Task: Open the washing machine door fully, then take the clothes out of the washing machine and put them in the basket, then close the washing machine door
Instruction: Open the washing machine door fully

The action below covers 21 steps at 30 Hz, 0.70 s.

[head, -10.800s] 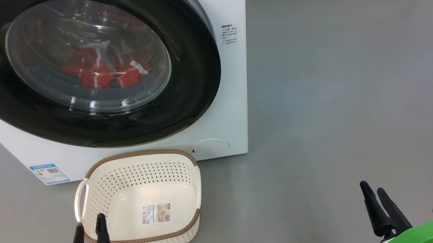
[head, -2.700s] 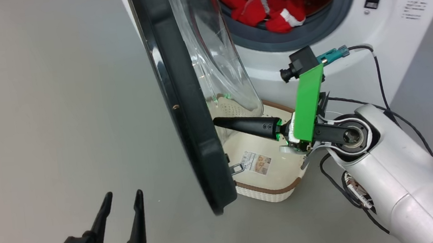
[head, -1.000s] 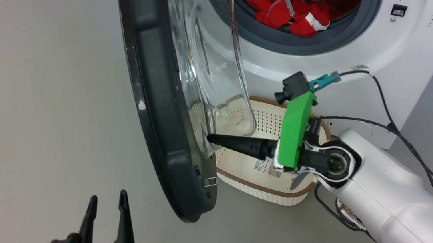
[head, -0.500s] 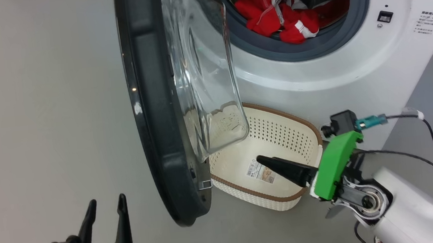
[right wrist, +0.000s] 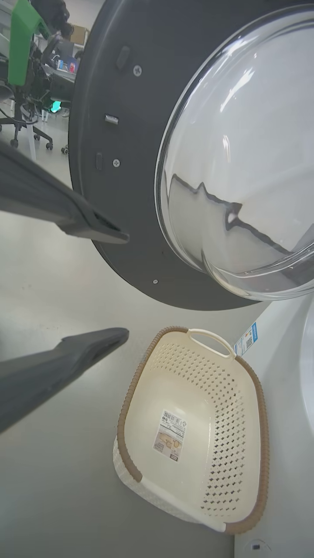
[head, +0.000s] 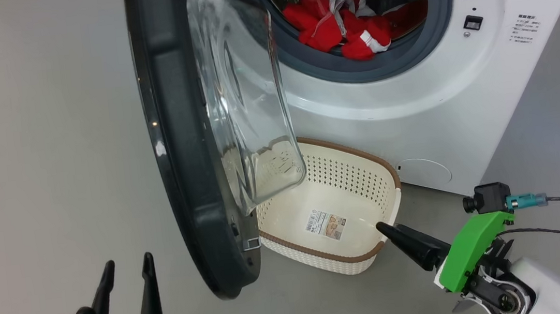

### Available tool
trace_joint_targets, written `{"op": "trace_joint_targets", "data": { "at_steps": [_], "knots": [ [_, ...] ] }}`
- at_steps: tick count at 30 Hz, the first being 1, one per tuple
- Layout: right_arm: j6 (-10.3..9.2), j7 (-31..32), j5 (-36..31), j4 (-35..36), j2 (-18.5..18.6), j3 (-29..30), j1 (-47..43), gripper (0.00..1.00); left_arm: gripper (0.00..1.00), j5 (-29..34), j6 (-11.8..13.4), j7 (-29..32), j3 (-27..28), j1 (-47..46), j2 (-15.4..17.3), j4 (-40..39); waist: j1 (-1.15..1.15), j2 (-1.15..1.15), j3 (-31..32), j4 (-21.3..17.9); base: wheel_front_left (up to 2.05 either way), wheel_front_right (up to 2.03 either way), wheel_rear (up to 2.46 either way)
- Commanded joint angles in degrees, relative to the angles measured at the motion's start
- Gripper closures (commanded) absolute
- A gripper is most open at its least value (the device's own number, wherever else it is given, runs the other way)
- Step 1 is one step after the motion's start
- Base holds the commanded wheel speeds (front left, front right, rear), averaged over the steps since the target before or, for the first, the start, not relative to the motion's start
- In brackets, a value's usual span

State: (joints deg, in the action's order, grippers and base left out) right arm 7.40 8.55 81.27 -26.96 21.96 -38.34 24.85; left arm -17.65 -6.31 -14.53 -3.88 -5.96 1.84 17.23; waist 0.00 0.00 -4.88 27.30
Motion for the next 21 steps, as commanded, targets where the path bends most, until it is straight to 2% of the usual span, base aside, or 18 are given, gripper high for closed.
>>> {"op": "trace_joint_targets", "data": {
  "at_steps": [1,15,17,21],
  "knots": [
    [0.09,-2.1,-1.5,0.7,0.6,-1.3,-0.8,0.0,0.0,0.5,-0.3,-0.5,2.1,0.0,1.0,-1.1,0.0,0.0,0.2,-0.4,0.0,0.0,0.0],
    [0.09,-22.3,-16.9,-2.8,1.8,-11.0,0.3,0.0,0.0,0.6,-0.5,-0.5,2.5,0.7,1.0,-0.7,0.0,0.0,0.4,-1.4,0.0,0.0,0.0],
    [0.09,-23.4,-20.6,-4.0,1.2,-10.5,0.5,0.0,0.0,0.4,-0.6,-0.5,2.8,0.7,1.0,-0.7,0.0,0.0,0.1,-1.6,0.0,0.0,0.0],
    [0.09,-23.5,-29.2,-2.9,-0.8,-1.9,-0.9,0.0,0.0,0.3,-0.5,-0.5,3.0,0.6,1.0,-0.7,0.0,0.0,-0.2,-1.8,0.0,0.0,0.0]
  ]
}}
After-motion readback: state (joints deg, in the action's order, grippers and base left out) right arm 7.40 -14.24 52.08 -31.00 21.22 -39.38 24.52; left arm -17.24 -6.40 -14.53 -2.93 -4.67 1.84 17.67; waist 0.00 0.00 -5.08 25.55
